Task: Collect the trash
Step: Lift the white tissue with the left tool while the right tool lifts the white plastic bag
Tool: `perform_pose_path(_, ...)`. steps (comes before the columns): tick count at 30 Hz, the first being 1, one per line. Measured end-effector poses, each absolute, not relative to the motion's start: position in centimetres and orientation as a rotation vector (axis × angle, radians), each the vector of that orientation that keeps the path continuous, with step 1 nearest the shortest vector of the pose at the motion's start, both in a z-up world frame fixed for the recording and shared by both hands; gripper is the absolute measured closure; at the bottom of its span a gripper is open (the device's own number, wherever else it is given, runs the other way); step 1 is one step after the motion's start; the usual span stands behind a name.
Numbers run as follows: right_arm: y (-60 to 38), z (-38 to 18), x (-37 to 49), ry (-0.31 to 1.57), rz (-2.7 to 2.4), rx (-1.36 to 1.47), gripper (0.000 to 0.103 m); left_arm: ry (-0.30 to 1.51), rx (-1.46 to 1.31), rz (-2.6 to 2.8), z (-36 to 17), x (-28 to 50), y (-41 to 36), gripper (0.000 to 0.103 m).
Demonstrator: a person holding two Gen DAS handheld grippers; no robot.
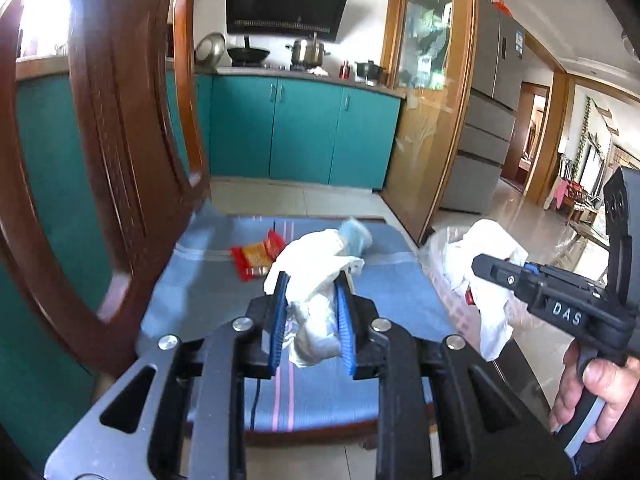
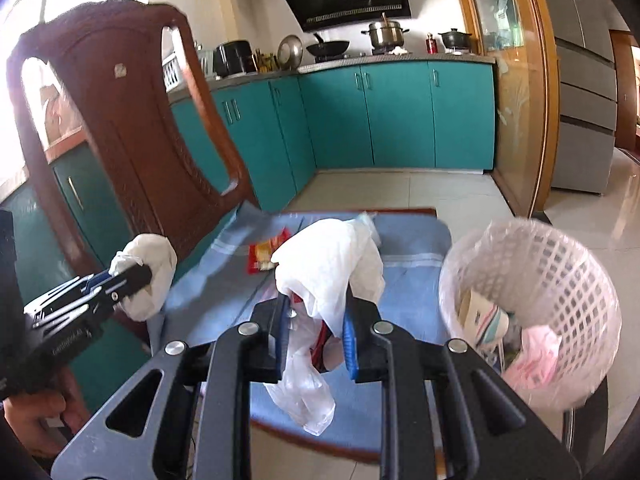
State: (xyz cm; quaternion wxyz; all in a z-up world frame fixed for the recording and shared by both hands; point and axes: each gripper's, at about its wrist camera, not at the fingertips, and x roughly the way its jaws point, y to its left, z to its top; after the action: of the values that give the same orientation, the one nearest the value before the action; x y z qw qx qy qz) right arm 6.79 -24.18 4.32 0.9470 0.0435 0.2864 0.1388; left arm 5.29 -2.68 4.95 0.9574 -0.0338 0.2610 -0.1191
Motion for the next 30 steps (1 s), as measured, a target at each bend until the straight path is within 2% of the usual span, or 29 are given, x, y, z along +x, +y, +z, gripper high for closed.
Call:
perform_pose_path(6,-22.4,2.7,6.0,0.631,0.286,0.053,0.08,0.557,-0.04,-0.264,3.4,5.7,-3.8,0.079)
perform_pose_path(30,-22.9,1.6,6.9,0.669,0.284,0.043,0.08,0.579,-0.032,-0.266,3.1,6.1,-4.2,0.079)
